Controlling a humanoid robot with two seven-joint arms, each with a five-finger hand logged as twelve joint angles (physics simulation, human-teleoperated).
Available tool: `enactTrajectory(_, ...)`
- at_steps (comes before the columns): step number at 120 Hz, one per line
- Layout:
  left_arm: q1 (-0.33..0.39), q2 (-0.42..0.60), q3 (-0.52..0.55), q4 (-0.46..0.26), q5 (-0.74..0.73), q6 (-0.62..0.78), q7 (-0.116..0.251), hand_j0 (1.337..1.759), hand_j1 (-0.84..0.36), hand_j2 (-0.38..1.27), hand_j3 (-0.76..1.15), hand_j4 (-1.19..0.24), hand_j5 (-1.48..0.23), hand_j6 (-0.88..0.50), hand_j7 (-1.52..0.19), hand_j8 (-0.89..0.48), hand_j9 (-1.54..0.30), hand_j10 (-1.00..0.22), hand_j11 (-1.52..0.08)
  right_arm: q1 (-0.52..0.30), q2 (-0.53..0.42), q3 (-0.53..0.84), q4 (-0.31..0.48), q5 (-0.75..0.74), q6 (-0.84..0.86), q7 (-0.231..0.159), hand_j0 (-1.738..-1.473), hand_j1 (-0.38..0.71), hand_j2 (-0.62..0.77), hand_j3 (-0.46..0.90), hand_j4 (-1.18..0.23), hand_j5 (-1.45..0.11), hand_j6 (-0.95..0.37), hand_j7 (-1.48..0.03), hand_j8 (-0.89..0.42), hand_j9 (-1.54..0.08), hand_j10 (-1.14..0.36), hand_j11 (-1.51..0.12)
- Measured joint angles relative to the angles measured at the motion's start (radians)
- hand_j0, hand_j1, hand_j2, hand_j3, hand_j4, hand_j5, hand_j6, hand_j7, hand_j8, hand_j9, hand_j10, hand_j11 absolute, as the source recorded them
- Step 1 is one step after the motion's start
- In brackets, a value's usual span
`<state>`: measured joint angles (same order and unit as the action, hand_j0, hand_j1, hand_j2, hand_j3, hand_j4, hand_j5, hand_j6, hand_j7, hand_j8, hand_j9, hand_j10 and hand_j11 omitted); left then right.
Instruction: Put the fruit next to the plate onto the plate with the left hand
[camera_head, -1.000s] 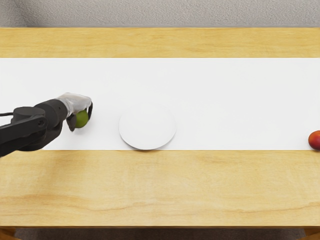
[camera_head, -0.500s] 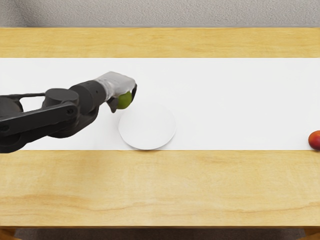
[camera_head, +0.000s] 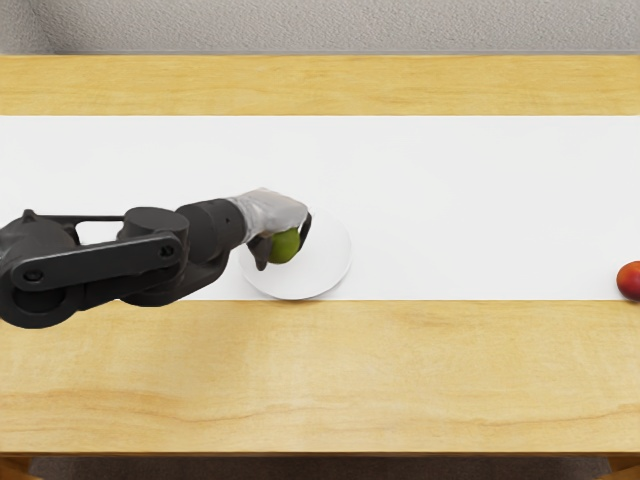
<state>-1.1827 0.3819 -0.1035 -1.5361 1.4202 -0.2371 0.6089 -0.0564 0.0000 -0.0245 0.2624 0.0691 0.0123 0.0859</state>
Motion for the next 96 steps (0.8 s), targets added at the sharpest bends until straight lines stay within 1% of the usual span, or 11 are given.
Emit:
enactTrajectory(18, 0.005, -0.007, 0.021, 0.014, -0.002, 0.001, 0.001, 1.629, -0.34, 0.40, 0.00, -0.51, -1.11, -0.18, -1.15, -0.22, -1.19, -0.60, -1.23, 0.001, 0.000, 0.000, 0.000, 0.000, 0.000, 0.000, -1.658, -0.31, -0.01, 0.00, -0.04, -0.05, -0.04, -0.05, -0.04, -0.05, -0.04, -0.05)
enactTrajectory(21, 0.006, -0.013, 0.021, 0.015, -0.002, 0.004, 0.001, 1.631, -0.32, 0.39, 0.00, -0.53, -1.06, -0.20, -1.09, -0.23, -1.13, -0.61, -1.18, 0.001, 0.000, 0.000, 0.000, 0.000, 0.000, 0.000, -1.658, -0.31, -0.01, 0.00, -0.04, -0.05, -0.04, -0.05, -0.04, -0.05, -0.04, -0.05)
enactTrajectory(26, 0.005, -0.017, 0.020, 0.016, -0.009, 0.006, 0.001, 1.636, -0.26, 0.34, 0.00, -0.60, -0.94, -0.25, -0.97, -0.27, -1.00, -0.66, -1.04, 0.001, 0.000, 0.000, 0.000, 0.000, 0.000, 0.000, -1.658, -0.31, -0.01, 0.00, -0.04, -0.05, -0.04, -0.05, -0.04, -0.05, -0.04, -0.05)
enactTrajectory(31, 0.005, -0.020, 0.016, 0.017, -0.016, 0.009, 0.002, 1.640, -0.21, 0.29, 0.00, -0.65, -0.83, -0.25, -0.86, -0.27, -0.88, -0.63, -0.91, 0.001, 0.000, 0.000, 0.000, 0.000, 0.000, 0.000, -1.658, -0.31, -0.01, 0.00, -0.04, -0.05, -0.04, -0.05, -0.04, -0.05, -0.04, -0.05)
enactTrajectory(43, 0.005, -0.020, 0.008, 0.021, -0.028, 0.010, 0.002, 1.647, -0.11, 0.20, 0.00, -0.51, -0.64, -0.25, -0.65, -0.26, -0.67, -0.50, -0.69, 0.001, 0.000, 0.000, 0.000, 0.000, 0.000, 0.000, -1.658, -0.31, -0.01, 0.00, -0.04, -0.05, -0.04, -0.05, -0.04, -0.05, -0.04, -0.05)
enactTrajectory(57, 0.003, -0.020, 0.000, 0.028, -0.045, 0.010, 0.002, 1.652, -0.04, 0.13, 0.00, -0.40, -0.50, -0.25, -0.51, -0.26, -0.52, -0.39, -0.53, 0.001, 0.000, 0.000, 0.000, 0.000, 0.000, 0.000, -1.658, -0.31, -0.01, 0.00, -0.04, -0.05, -0.04, -0.05, -0.04, -0.05, -0.04, -0.05)
enactTrajectory(74, -0.006, -0.012, -0.010, 0.036, -0.064, 0.010, 0.002, 1.655, 0.00, 0.09, 0.00, -0.33, -0.42, -0.25, -0.42, -0.26, -0.42, -0.32, -0.43, 0.001, 0.000, 0.000, 0.000, 0.000, 0.000, -0.001, -1.658, -0.31, -0.01, 0.00, -0.04, -0.05, -0.04, -0.05, -0.04, -0.05, -0.04, -0.05)
enactTrajectory(87, -0.023, -0.001, -0.047, 0.037, -0.072, 0.004, 0.002, 1.656, 0.02, 0.08, 0.00, -0.30, -0.38, -0.25, -0.38, -0.26, -0.38, -0.29, -0.39, 0.001, 0.000, 0.000, 0.000, 0.000, 0.000, -0.001, -1.658, -0.31, -0.01, 0.00, -0.04, -0.05, -0.04, -0.05, -0.04, -0.05, -0.04, -0.05)
enactTrajectory(91, -0.032, 0.022, -0.064, 0.036, -0.097, 0.001, 0.002, 1.656, 0.03, 0.07, 0.00, -0.29, -0.37, -0.25, -0.37, -0.26, -0.38, -0.29, -0.38, 0.001, 0.000, 0.000, 0.000, 0.000, 0.000, -0.001, -1.658, -0.31, -0.01, 0.00, -0.04, -0.05, -0.04, -0.05, -0.04, -0.05, -0.04, -0.05)
enactTrajectory(96, -0.064, 0.092, -0.088, 0.035, -0.166, -0.011, 0.002, 1.657, 0.03, 0.07, 0.00, -0.28, -0.36, -0.25, -0.37, -0.26, -0.37, -0.28, -0.37, 0.001, 0.000, 0.000, 0.000, 0.000, 0.000, -0.001, -1.658, -0.31, -0.01, 0.00, -0.04, -0.05, -0.04, -0.05, -0.04, -0.05, -0.04, -0.05)
